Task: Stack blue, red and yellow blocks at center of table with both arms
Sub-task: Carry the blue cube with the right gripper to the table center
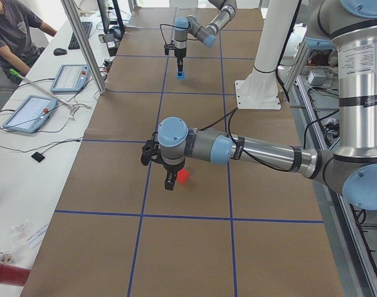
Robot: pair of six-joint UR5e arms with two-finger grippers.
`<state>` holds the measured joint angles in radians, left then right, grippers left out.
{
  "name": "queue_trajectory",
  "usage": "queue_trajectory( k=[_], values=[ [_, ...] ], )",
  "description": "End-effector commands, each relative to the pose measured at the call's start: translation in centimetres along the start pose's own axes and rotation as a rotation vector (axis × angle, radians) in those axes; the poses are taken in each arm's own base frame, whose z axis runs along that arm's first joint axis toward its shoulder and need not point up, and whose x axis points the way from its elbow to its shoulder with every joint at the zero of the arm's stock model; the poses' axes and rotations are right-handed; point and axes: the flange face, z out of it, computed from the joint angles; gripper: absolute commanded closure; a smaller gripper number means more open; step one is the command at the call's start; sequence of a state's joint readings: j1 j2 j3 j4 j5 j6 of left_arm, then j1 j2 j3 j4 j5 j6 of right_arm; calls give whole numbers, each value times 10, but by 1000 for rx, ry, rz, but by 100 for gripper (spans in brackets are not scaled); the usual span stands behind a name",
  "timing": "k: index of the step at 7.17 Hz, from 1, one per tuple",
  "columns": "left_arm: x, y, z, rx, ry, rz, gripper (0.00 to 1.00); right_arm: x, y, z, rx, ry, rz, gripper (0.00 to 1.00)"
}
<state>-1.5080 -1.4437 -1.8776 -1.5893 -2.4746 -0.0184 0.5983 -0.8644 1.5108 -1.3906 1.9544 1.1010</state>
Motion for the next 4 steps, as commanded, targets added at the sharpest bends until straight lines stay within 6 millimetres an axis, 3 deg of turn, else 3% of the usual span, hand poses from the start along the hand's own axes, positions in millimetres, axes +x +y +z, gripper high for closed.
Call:
queue_trajectory(
  k=[1, 4],
  values=[
    [-1, -2, 1, -1, 1, -1, 0, -55, 0, 15, -12, 8, 83, 100],
    [0, -2, -1, 2, 1, -2, 0, -61, 7, 25, -7, 23, 154, 100]
  ],
)
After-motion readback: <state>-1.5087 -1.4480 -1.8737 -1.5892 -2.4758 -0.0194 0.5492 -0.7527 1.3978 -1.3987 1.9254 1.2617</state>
